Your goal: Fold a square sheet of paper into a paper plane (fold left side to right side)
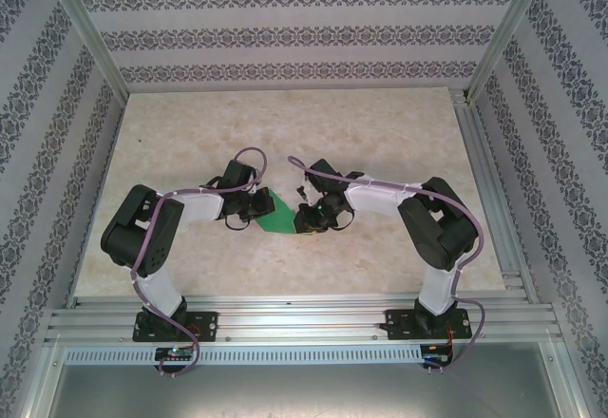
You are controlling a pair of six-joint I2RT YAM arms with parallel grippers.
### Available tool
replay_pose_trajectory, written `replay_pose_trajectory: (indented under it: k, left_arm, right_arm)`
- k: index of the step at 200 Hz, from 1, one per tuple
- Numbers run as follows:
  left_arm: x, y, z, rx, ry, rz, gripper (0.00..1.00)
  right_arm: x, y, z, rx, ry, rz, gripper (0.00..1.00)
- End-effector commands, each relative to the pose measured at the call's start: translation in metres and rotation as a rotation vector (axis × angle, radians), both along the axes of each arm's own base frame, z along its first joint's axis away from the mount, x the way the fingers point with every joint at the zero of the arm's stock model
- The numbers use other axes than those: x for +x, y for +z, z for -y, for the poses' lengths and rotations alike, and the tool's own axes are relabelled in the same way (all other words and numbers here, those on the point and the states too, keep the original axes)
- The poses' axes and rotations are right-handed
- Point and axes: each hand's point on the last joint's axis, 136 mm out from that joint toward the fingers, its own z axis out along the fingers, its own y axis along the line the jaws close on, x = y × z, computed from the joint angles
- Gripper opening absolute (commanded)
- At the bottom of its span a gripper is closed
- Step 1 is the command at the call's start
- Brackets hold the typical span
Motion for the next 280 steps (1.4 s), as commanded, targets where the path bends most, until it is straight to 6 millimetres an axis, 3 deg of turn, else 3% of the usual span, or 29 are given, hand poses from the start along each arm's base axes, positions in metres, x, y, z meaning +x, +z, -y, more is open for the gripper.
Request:
replay_pose_trajectory:
  k: [1, 55, 106, 162, 240, 280]
  left_arm:
    - [-0.011, -0.028, -0.013, 0.082, 0.031, -0.054, 0.03]
    - [-0.01, -0.028, -0.011, 0.084, 0.024, -0.052, 0.03]
    - [-0.01, -0.029, -0.011, 0.084, 0.025, -0.05, 0.03]
    - [-0.01, -0.032, -0.015, 0.109, 0.029, -0.059, 0.03]
    - [-0.011, -0.044, -0.02, 0.15, 0.041, -0.085, 0.03]
    - [-0.011, -0.044, -0.021, 0.16, 0.042, -0.087, 0.03]
  right_arm:
    - [0.01, 0.008, -0.013, 0.031, -0.128, -0.005, 0.18]
    - [0.038, 0.006, -0.044, 0.129, -0.273, -0.011, 0.14]
    - [0.049, -0.014, -0.046, 0.08, -0.307, -0.024, 0.11]
    - [0.031, -0.042, -0.001, 0.005, -0.356, -0.071, 0.11]
    - [0.017, -0.05, 0.052, 0.048, -0.443, -0.145, 0.12]
    - [0.002, -0.063, 0.085, -0.081, -0.408, -0.128, 0.12]
